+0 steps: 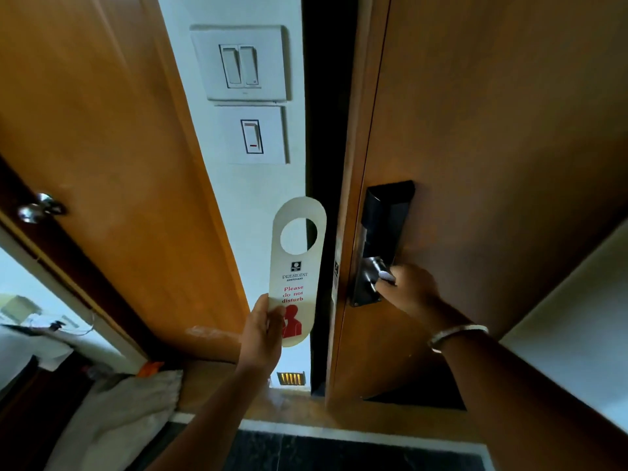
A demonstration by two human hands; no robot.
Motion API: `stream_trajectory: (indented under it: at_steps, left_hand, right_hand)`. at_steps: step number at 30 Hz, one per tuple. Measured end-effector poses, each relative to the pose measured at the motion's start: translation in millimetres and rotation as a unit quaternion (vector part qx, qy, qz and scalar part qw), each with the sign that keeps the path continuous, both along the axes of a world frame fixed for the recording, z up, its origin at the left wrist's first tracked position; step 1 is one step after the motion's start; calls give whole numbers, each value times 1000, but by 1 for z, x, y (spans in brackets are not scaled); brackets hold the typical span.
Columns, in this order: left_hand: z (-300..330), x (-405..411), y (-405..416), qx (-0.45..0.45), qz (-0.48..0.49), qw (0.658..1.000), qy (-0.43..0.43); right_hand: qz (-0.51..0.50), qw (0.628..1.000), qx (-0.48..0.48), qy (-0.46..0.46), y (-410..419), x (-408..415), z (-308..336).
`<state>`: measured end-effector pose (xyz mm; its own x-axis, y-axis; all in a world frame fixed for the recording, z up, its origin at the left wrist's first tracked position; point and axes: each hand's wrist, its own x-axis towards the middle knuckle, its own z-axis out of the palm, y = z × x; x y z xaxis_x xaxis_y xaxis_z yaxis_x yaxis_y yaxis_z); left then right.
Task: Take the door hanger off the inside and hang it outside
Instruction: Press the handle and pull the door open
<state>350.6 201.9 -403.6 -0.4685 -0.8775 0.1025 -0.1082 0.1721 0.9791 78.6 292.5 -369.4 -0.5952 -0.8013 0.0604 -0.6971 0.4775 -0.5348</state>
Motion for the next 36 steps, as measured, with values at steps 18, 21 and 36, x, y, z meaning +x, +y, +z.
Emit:
stream_trajectory:
  at_steps: [18,21,36]
  left_hand:
    - [-11,11,61,-10,-262,965,-30]
    - [-6,0,76,-38,-289,956,-13]
    - [54,-77,142,-40,-383,922,28]
  right_hand:
    - [-316,932,-176,3,167,155,47]
    - [-363,894,-263,20,184,159,100]
    - [-384,747,-536,78,246,152,340]
